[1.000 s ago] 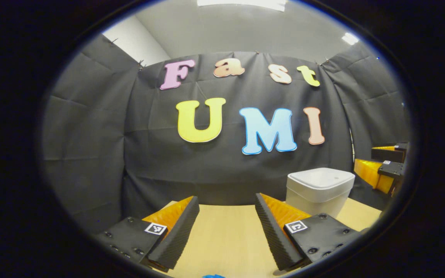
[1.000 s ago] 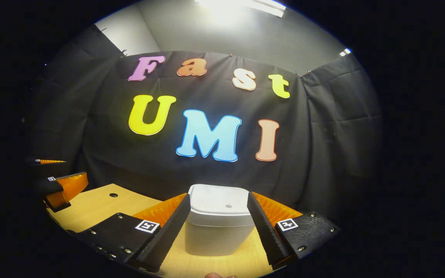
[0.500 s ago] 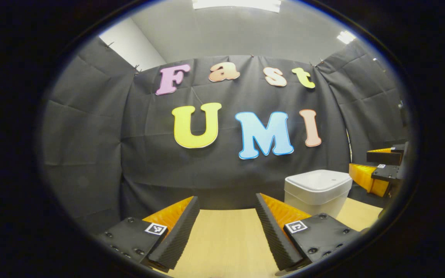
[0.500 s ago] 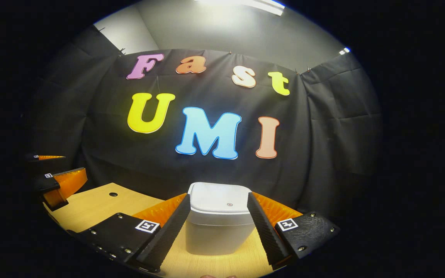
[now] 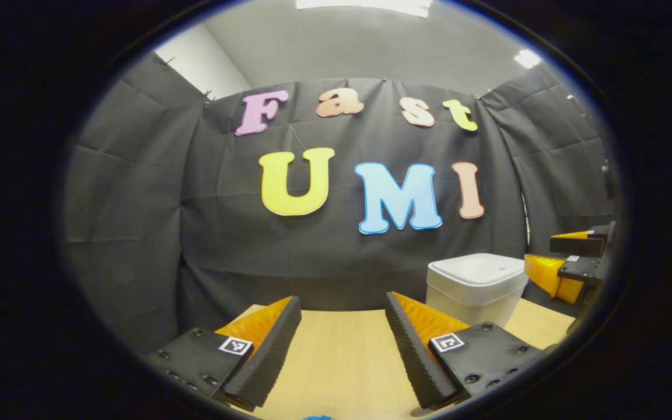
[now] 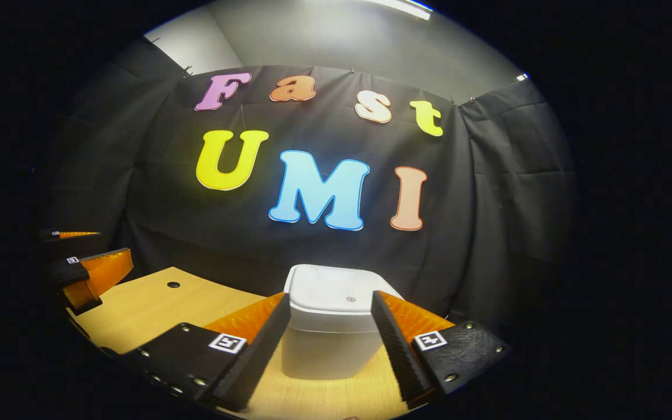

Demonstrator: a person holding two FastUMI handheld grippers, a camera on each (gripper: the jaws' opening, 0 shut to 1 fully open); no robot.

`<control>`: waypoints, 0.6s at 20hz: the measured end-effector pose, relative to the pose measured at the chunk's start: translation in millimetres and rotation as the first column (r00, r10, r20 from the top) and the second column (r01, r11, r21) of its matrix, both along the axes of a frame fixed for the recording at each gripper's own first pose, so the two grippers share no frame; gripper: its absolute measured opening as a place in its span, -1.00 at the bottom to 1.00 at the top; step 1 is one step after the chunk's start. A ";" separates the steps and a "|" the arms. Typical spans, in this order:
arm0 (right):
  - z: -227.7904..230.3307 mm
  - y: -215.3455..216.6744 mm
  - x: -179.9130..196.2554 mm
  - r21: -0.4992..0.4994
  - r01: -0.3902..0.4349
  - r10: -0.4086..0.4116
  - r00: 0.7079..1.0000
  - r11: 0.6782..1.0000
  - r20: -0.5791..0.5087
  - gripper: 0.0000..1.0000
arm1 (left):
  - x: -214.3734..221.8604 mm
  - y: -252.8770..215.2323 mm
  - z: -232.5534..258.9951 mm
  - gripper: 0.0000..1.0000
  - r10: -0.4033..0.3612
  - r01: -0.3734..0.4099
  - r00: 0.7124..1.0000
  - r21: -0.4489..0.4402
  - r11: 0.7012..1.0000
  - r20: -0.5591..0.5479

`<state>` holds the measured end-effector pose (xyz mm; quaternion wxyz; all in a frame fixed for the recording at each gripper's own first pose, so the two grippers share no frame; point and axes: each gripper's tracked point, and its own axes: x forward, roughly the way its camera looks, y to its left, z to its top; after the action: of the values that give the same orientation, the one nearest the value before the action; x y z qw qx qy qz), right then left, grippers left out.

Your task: Press the lid of the desktop garbage bin to open it, pick up the crumpled paper on the desktop and throw it into the bin, then pick up the pop can on the desktop and drop it into the bin, and finally close the garbage bin lid.

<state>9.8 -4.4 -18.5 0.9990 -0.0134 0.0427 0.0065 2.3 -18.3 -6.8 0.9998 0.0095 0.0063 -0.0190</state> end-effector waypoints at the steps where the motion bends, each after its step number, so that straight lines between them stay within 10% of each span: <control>1: -1.8 -1.0 -0.3 0.005 -0.002 0.002 1.000 1.000 -0.007 0.51 | 0.4 0.2 -1.6 1.00 0.003 -0.003 1.000 0.002 1.000 -0.003; 8: -10.0 -14.4 15.4 0.038 0.032 -0.030 0.999 0.999 -0.031 0.14 | 3.2 0.0 -3.4 1.00 0.009 -0.009 1.000 0.013 1.000 -0.013; 9: -11.9 -18.4 17.1 0.038 0.056 -0.055 0.998 0.998 -0.035 -0.34 | 3.1 -0.1 -4.6 1.00 0.009 -0.009 1.000 0.014 1.000 -0.014; 12: -11.5 -21.8 27.1 0.048 0.068 -0.066 0.997 0.997 -0.032 -0.74 | 4.0 -1.4 -4.0 1.00 0.010 -0.009 1.000 0.014 1.000 -0.017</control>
<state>36.8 -26.2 -29.9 0.9979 0.0126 0.0580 -0.0257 6.3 -19.7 -10.9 0.9997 0.0162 0.0149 -0.0142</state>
